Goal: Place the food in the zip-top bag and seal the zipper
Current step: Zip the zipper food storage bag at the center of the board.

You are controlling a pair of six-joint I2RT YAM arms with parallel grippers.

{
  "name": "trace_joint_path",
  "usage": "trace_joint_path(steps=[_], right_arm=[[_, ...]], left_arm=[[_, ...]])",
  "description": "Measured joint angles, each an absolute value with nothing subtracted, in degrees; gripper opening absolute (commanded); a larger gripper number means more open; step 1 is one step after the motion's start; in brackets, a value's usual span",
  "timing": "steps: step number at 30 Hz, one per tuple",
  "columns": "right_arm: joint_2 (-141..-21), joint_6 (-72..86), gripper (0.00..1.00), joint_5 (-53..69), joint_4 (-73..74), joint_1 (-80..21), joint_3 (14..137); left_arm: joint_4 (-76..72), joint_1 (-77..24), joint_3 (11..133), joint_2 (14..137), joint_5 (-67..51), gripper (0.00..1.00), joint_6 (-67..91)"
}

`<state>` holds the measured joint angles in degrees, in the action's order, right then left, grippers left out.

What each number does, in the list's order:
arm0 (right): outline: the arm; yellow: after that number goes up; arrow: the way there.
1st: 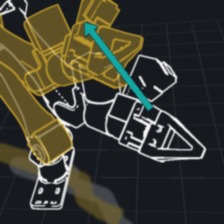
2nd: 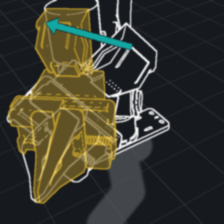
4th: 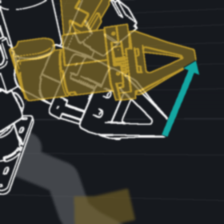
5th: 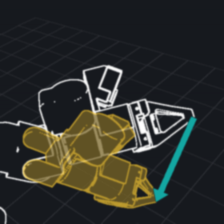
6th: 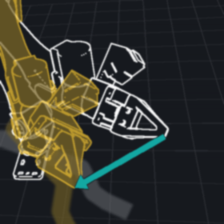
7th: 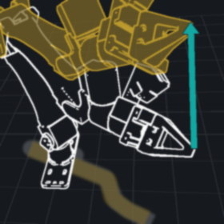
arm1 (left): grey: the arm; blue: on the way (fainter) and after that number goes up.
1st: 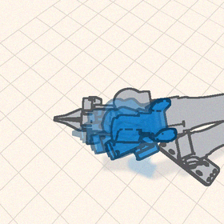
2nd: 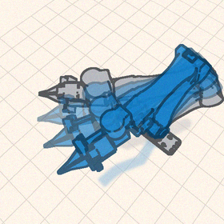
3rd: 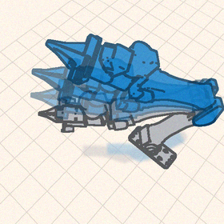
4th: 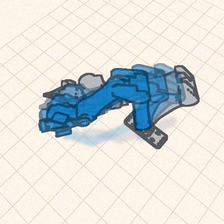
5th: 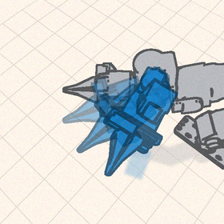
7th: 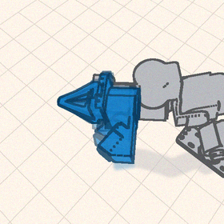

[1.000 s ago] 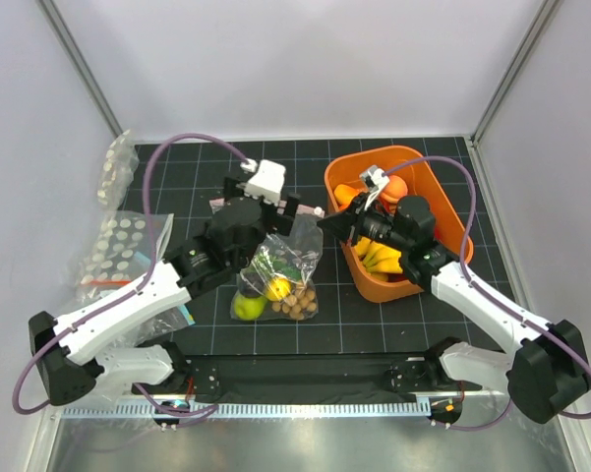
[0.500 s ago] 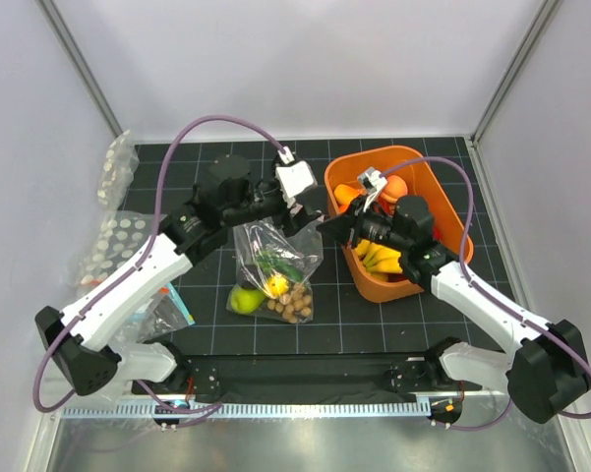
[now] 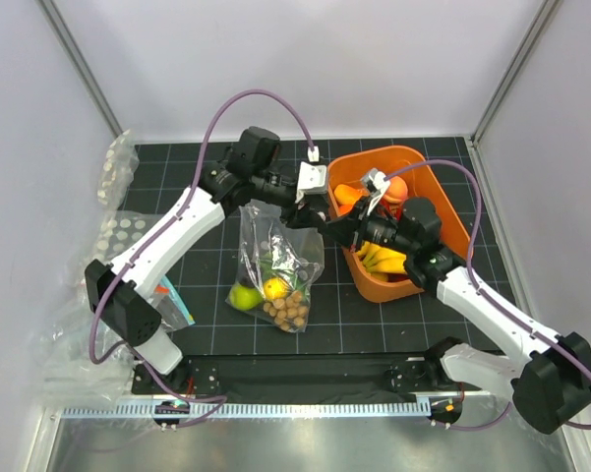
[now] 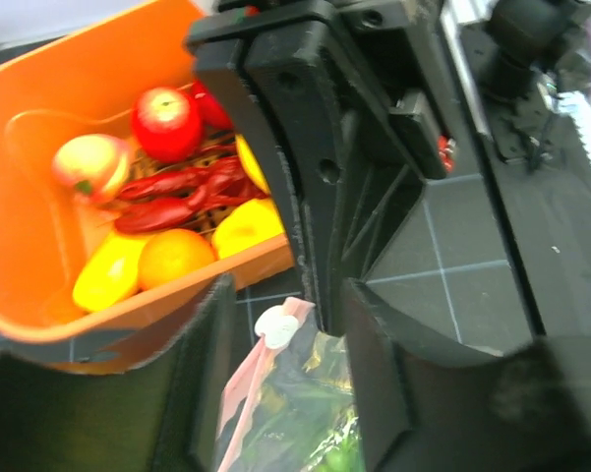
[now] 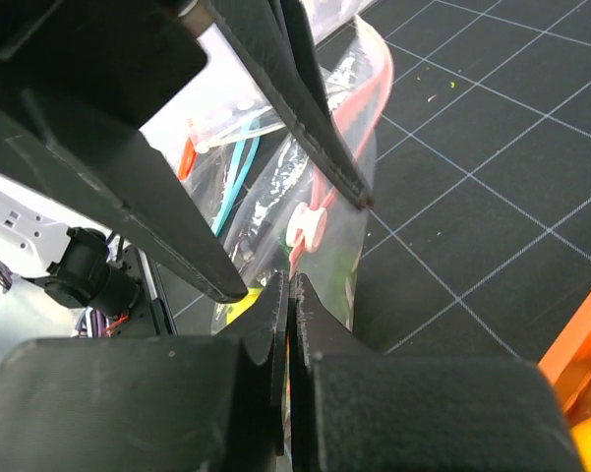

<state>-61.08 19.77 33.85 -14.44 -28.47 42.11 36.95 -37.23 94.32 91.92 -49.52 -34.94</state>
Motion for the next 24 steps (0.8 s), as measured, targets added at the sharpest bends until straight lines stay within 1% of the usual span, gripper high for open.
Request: trace_joint_path(steps=[1, 2, 5, 10, 17, 21, 24], right_arm=[[-61.0, 19.7, 0.01, 33.9, -14.4, -28.5, 42.1], [-60.8, 19.6, 0.01, 33.9, -14.4, -28.6, 42.1], [-60.4, 19.6, 0.01, 33.9, -14.2, -28.6, 42.1], [-60.3, 19.3, 0.01, 34.2, -13.6, -28.8, 42.1], [-60.3, 18.9, 0.01, 34.2, -13.6, -28.9, 42.1], [-60.3, 18.6, 0.01, 34.2, -13.4, -29.2, 42.1], [-60.3, 18.4, 0.01, 34.2, -13.1, -29.2, 42.1]], left_arm=[[38.8, -37.1, 95.6, 92.9, -50.8, 0.44, -36.1], [40.5, -37.0, 96.8, 93.7, -51.9, 0.43, -37.2], [45.4, -36.8, 99.4, 95.6, -53.9, 0.42, -41.1], [49.5, -35.6, 100.1, 96.5, -56.2, 0.41, -45.0], [50.9, -33.5, 99.9, 96.5, -57.5, 0.40, -46.1], [50.4, -32.9, 99.4, 96.5, -58.4, 0.32, -45.5], [50.1, -32.9, 99.4, 96.5, -59.2, 0.31, -45.1]])
